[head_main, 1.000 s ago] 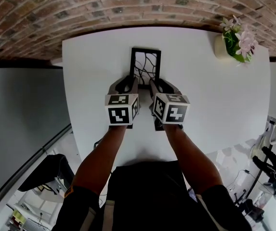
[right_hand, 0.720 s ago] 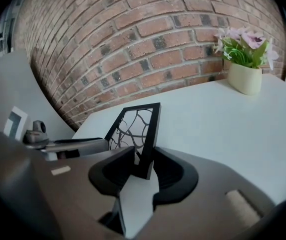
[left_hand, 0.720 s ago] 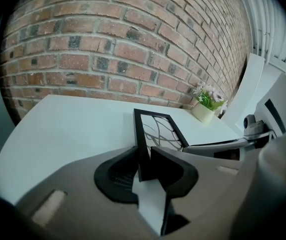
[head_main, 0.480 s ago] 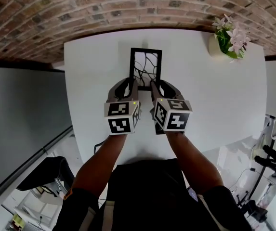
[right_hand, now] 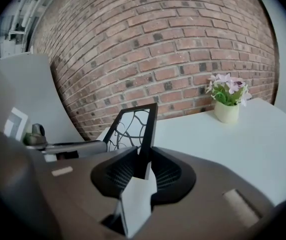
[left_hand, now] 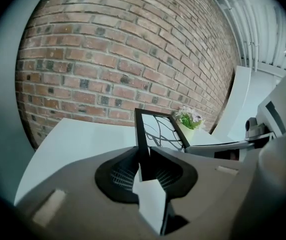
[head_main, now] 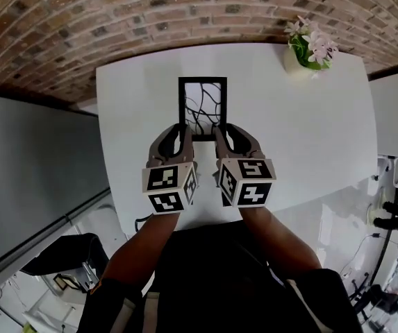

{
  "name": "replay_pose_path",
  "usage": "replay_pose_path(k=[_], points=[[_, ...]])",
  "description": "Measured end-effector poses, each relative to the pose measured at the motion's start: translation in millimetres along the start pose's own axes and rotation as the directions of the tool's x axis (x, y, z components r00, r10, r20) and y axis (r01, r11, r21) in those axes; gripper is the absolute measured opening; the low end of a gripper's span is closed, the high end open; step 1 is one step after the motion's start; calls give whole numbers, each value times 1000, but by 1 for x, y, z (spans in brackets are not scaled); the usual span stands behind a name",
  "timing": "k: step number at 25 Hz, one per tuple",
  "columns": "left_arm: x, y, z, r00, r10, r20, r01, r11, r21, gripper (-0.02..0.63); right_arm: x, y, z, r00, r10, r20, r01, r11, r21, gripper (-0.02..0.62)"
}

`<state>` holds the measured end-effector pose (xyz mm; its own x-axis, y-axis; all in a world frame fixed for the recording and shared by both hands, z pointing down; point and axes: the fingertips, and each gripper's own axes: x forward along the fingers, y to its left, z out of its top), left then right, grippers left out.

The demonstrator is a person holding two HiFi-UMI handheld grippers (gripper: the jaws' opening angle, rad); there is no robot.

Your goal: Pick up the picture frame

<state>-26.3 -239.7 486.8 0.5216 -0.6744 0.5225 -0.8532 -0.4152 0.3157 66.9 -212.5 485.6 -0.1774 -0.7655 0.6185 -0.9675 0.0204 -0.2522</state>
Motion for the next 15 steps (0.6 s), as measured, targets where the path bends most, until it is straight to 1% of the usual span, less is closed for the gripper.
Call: replay_pose_path(k=[6,15], points=[[-53,-18,2,999,-12,51,10,999,36,58,-50,21,-8,998,-15,55,15,1000,-8,81],[-111,-45,3,993,-82,85,76,994,74,57,-122,43,-14,988,-65,137,65,998,3,81]])
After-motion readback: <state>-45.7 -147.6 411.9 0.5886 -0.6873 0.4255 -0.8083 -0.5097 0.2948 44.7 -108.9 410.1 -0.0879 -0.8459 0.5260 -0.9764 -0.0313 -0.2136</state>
